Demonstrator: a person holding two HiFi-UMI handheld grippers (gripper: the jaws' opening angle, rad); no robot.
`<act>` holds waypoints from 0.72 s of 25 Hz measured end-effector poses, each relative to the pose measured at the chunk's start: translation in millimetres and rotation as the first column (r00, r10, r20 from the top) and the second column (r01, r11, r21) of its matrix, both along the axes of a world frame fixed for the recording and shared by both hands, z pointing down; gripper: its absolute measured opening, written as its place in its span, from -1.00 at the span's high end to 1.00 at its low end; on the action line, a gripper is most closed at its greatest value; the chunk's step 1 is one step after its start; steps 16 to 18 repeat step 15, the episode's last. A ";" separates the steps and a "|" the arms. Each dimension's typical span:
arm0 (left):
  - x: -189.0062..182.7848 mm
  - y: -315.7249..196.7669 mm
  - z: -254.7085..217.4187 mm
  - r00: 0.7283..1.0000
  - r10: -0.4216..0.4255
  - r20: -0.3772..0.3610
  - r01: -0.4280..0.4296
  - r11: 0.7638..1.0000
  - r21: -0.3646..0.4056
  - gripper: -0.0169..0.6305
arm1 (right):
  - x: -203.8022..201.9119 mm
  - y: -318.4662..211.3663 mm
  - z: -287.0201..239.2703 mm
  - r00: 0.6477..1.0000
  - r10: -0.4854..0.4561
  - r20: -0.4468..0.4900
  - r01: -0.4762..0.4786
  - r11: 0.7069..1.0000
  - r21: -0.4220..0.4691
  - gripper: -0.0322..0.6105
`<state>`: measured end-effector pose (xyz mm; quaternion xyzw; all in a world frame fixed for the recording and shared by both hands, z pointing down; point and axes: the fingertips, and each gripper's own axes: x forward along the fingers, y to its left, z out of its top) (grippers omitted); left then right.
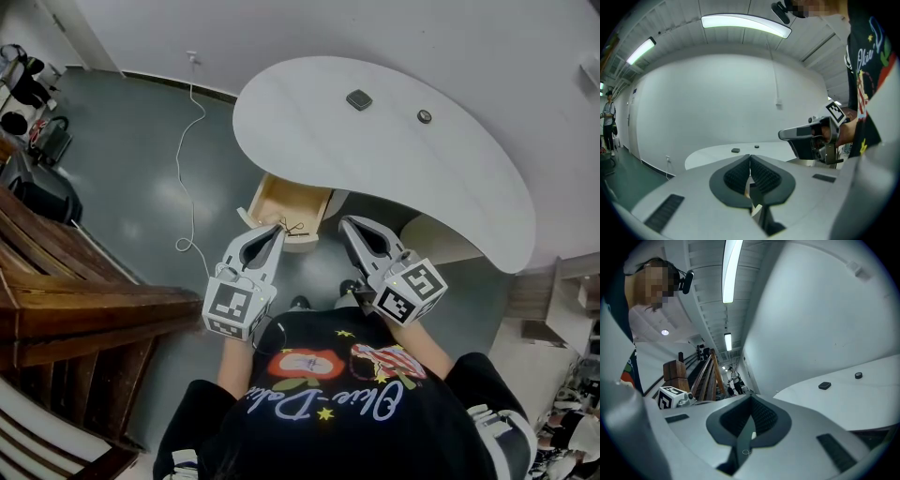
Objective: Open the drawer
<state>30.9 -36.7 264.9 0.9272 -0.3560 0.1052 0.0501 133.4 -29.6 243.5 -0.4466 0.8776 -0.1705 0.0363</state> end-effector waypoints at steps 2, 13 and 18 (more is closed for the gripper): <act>-1.5 0.5 1.9 1.000 -0.002 -0.001 0.002 1.000 -0.002 0.93 | -0.9 0.8 1.5 1.000 0.000 -0.001 0.000 1.000 -0.001 0.90; -11.9 -0.8 6.7 0.999 -0.034 -0.004 0.034 0.999 -0.016 0.93 | -6.0 -1.4 4.6 1.000 -0.009 -0.008 0.009 1.000 -0.010 0.90; -13.9 -0.8 5.7 0.999 -0.038 -0.005 0.038 0.999 -0.017 0.93 | -7.3 -1.4 3.4 1.000 -0.009 -0.009 0.009 1.000 -0.010 0.90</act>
